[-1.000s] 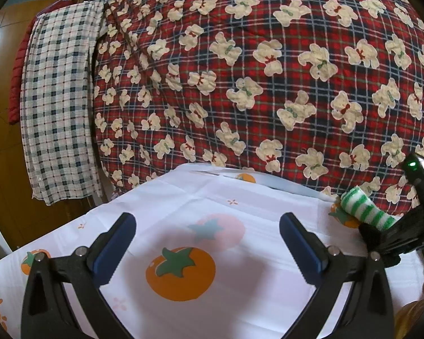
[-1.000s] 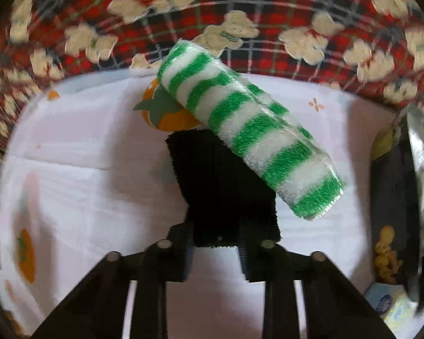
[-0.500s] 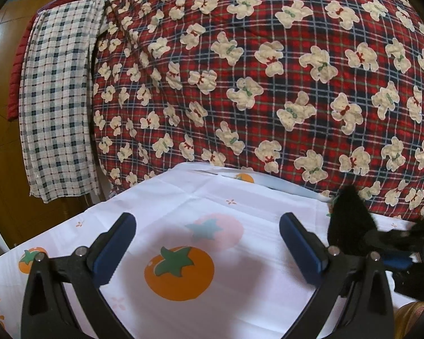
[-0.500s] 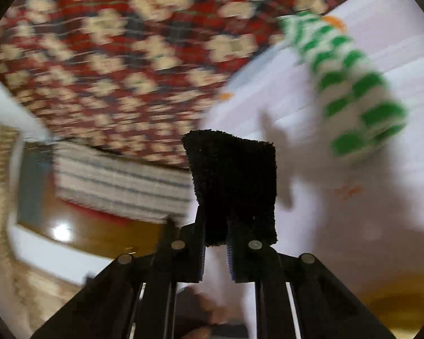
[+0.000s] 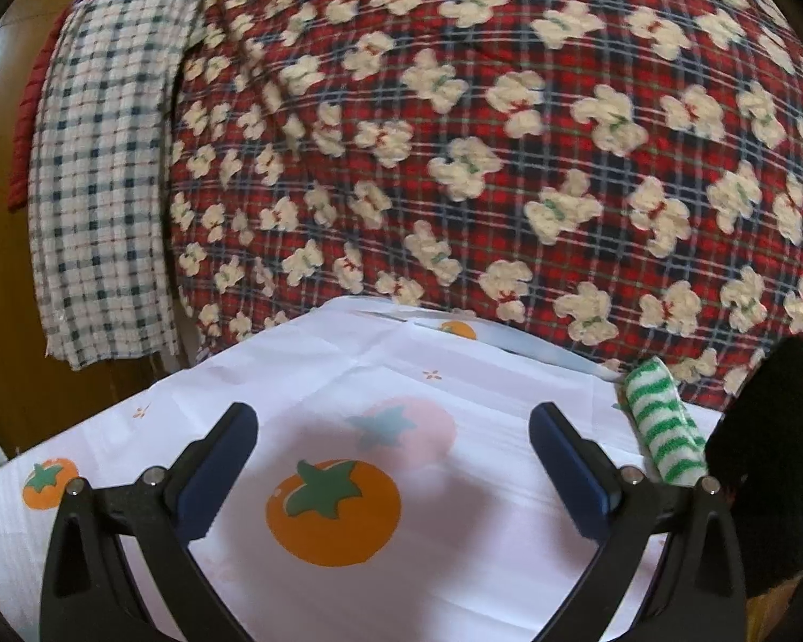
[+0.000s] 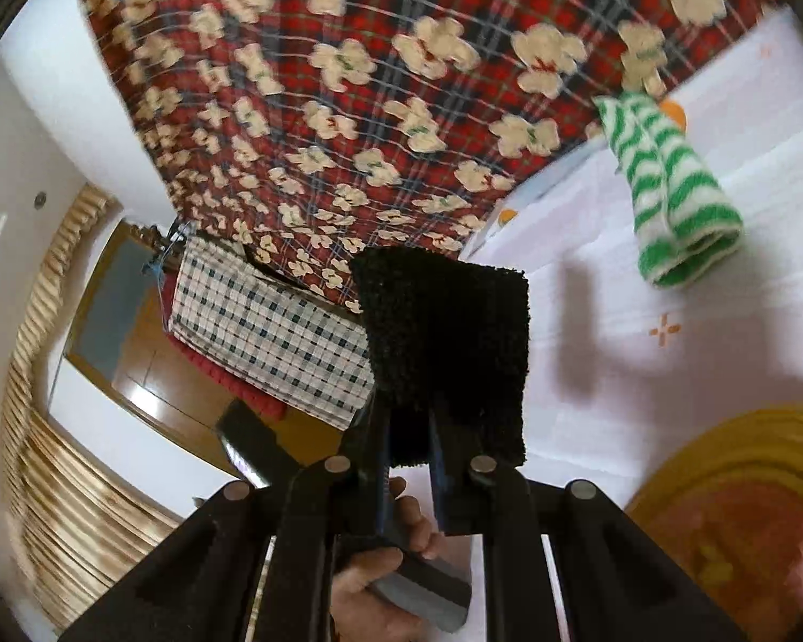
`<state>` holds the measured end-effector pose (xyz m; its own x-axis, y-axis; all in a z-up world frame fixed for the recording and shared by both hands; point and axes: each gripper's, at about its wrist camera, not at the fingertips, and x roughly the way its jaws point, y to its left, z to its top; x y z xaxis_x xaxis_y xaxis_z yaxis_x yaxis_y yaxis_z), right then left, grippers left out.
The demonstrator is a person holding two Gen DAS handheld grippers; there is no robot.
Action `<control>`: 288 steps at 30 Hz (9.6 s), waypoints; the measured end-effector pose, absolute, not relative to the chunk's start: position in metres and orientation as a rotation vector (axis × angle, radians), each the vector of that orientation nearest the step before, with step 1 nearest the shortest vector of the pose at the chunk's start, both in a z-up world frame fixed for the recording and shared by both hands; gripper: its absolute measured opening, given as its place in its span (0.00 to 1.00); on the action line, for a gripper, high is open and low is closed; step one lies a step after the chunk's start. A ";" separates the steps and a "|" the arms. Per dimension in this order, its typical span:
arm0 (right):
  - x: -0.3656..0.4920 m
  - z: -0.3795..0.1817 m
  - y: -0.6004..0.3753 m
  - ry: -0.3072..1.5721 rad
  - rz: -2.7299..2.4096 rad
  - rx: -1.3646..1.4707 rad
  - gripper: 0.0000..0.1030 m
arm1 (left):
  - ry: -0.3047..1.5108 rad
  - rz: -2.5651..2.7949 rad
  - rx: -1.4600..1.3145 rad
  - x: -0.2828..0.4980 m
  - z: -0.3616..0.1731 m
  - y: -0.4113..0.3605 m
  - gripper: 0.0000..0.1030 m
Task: Organize soft objects
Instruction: 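Grasp the green-and-white striped sock roll with the left tool while the right tool holds the black cloth, then carry the black cloth and striped sock roll in both tools over the tin, then lower both tools into the tin and open them to drop cloth and sock, then withdraw both open tools up and away from the tin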
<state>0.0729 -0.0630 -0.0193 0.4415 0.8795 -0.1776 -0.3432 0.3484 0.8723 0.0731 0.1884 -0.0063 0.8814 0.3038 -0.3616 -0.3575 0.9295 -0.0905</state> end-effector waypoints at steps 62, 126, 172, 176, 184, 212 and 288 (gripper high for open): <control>0.035 0.022 -0.104 0.434 0.512 0.566 0.13 | 0.701 -0.011 -0.083 0.203 -0.025 0.072 0.65; -0.032 -0.001 -0.075 0.456 0.577 0.328 0.14 | 0.420 0.166 -0.228 -0.042 -0.014 0.096 0.23; -0.118 0.011 -0.243 0.263 0.304 0.298 0.13 | 0.287 -0.112 -0.093 -0.081 0.020 -0.050 0.23; -0.122 0.016 -0.261 0.240 0.258 0.283 0.13 | 0.276 -0.153 -0.072 -0.079 0.026 -0.071 0.23; -0.119 0.026 -0.299 0.212 0.161 0.256 0.13 | 0.255 -0.240 -0.061 -0.070 0.041 -0.111 0.23; 0.009 0.043 -0.391 0.256 -0.071 0.176 0.13 | 0.345 -0.322 -0.076 0.033 0.042 -0.224 0.23; 0.016 0.025 -0.383 0.283 -0.179 0.114 0.80 | 0.139 -0.049 0.064 -0.006 0.018 -0.208 1.00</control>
